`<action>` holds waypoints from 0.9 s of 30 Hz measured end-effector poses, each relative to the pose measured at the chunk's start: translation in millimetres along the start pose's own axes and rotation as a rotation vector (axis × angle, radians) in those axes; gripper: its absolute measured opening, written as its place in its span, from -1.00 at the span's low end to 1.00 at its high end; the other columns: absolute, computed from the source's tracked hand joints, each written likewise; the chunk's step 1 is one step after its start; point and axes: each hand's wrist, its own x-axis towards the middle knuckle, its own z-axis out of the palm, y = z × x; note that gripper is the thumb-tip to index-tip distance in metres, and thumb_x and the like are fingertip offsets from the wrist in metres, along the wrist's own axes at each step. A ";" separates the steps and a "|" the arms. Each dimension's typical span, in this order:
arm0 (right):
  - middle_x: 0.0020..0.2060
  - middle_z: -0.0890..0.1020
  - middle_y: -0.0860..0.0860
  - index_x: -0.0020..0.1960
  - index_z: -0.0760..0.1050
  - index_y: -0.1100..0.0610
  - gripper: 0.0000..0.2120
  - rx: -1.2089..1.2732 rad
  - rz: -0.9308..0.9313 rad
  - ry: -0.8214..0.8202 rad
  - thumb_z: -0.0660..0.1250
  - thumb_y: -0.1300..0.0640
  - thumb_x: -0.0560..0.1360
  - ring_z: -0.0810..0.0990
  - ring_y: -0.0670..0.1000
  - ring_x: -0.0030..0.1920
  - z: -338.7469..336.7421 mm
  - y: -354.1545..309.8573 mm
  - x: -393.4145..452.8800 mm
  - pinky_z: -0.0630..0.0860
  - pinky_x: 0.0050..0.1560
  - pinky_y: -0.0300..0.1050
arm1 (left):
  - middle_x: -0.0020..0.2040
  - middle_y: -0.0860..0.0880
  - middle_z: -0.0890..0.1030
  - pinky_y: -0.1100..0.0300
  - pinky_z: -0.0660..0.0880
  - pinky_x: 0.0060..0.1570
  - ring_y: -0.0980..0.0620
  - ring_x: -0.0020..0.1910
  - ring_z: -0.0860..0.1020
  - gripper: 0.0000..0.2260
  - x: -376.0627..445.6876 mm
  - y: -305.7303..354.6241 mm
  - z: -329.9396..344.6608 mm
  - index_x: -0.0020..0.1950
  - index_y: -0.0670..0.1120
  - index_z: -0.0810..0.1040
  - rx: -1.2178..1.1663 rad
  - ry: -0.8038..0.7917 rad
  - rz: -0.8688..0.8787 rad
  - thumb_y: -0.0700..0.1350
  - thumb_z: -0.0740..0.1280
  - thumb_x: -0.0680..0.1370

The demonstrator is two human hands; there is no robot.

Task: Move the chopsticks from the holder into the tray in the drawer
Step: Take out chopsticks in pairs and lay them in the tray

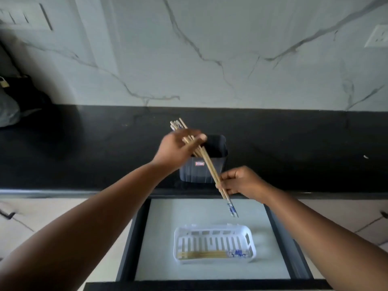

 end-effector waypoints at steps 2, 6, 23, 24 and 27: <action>-0.33 0.72 -0.09 -0.21 0.69 -0.01 -0.85 -0.187 0.044 -0.062 0.51 0.25 0.40 0.66 -0.17 -0.26 9.5 36.4 -1.5 0.59 -0.17 -0.28 | -0.10 0.09 0.60 0.22 0.45 -0.06 0.09 -0.07 0.57 -0.84 -9.4 -34.1 -2.4 -0.03 0.05 0.63 0.045 0.280 0.141 0.09 0.33 0.54; -0.46 0.50 -0.08 -0.33 0.59 -0.02 -0.86 -0.556 0.087 -0.216 0.41 0.04 0.40 0.43 -0.16 -0.44 25.0 98.5 -5.9 0.40 -0.31 -0.22 | 0.12 -0.12 0.54 0.03 0.35 0.13 -0.20 0.16 0.45 -0.76 -21.0 -107.4 3.3 0.11 -0.06 0.59 0.369 0.295 -0.008 -0.01 0.27 0.52; -0.42 0.39 -0.08 -0.27 0.43 0.08 -0.83 -0.970 0.145 -0.431 0.20 0.20 0.50 0.35 -0.06 -0.37 74.0 162.1 12.9 0.30 -0.32 -0.15 | 0.59 -0.07 -0.02 -0.11 -0.14 0.49 -0.06 0.56 -0.10 -0.21 -24.8 -184.2 13.5 0.57 0.04 -0.02 0.919 -0.171 -0.348 0.44 -0.19 0.45; -0.39 0.42 -0.08 -0.25 0.44 0.09 -0.83 -0.974 0.149 -0.446 0.19 0.21 0.50 0.38 -0.03 -0.34 76.5 161.4 14.3 0.32 -0.30 -0.14 | 0.59 -0.07 -0.02 -0.11 -0.14 0.49 -0.06 0.56 -0.10 -0.22 -25.3 -184.4 13.3 0.57 0.05 -0.02 0.921 -0.171 -0.349 0.44 -0.19 0.45; -0.24 0.56 0.00 -0.15 0.53 0.14 -0.85 -0.970 0.141 -0.456 0.19 0.22 0.50 0.49 0.03 -0.22 83.7 160.7 18.8 0.39 -0.23 -0.12 | 0.59 -0.07 -0.03 -0.11 -0.15 0.49 -0.06 0.56 -0.11 -0.22 -24.7 -184.5 12.7 0.57 0.05 -0.03 0.922 -0.168 -0.348 0.44 -0.19 0.46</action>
